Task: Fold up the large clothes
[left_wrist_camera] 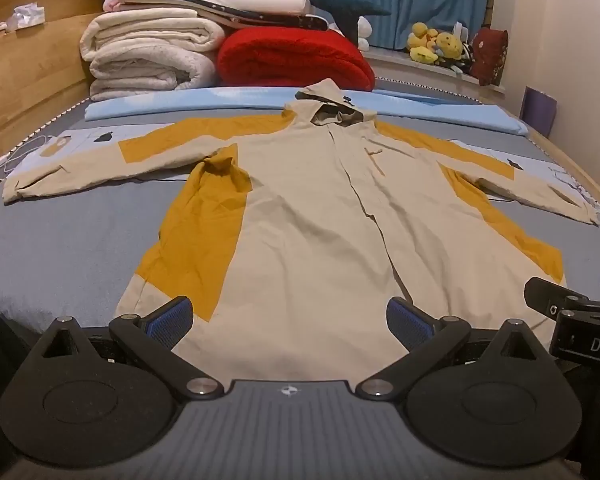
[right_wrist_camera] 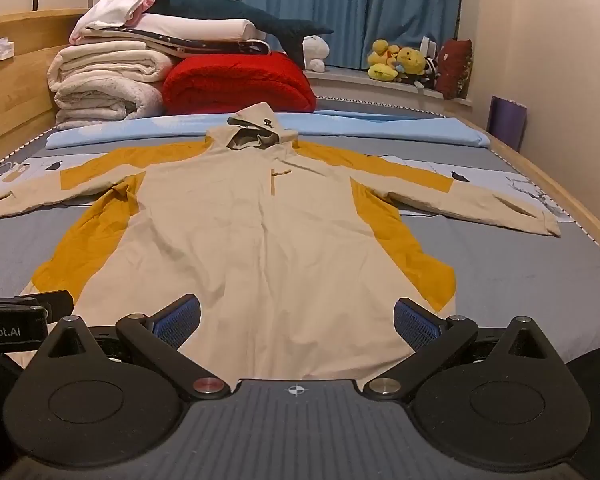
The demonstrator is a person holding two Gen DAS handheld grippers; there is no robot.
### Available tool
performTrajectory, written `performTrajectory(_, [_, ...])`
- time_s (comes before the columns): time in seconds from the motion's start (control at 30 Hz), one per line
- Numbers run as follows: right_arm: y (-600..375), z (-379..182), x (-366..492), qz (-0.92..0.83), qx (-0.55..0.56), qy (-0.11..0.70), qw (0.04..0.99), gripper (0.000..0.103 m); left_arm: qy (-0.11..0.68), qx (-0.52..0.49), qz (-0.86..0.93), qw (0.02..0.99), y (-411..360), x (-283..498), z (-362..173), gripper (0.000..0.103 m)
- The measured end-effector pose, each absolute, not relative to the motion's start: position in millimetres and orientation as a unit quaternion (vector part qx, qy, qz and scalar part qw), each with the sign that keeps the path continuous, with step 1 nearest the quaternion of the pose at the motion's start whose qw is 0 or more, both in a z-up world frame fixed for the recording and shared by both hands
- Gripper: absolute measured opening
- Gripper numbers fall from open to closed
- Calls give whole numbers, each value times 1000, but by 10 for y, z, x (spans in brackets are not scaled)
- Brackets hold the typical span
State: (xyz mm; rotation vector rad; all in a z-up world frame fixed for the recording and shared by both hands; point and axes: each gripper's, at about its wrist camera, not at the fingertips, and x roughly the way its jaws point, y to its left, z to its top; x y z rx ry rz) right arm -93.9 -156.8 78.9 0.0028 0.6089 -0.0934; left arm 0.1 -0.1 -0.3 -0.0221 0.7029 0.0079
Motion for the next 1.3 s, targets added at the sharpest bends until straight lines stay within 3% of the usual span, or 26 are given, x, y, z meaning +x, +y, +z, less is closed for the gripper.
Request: performTrajectory(1.3, [-1526, 797, -1204, -38, -10, 298, 954, 102, 345, -10, 1, 938, -2, 14, -57, 103])
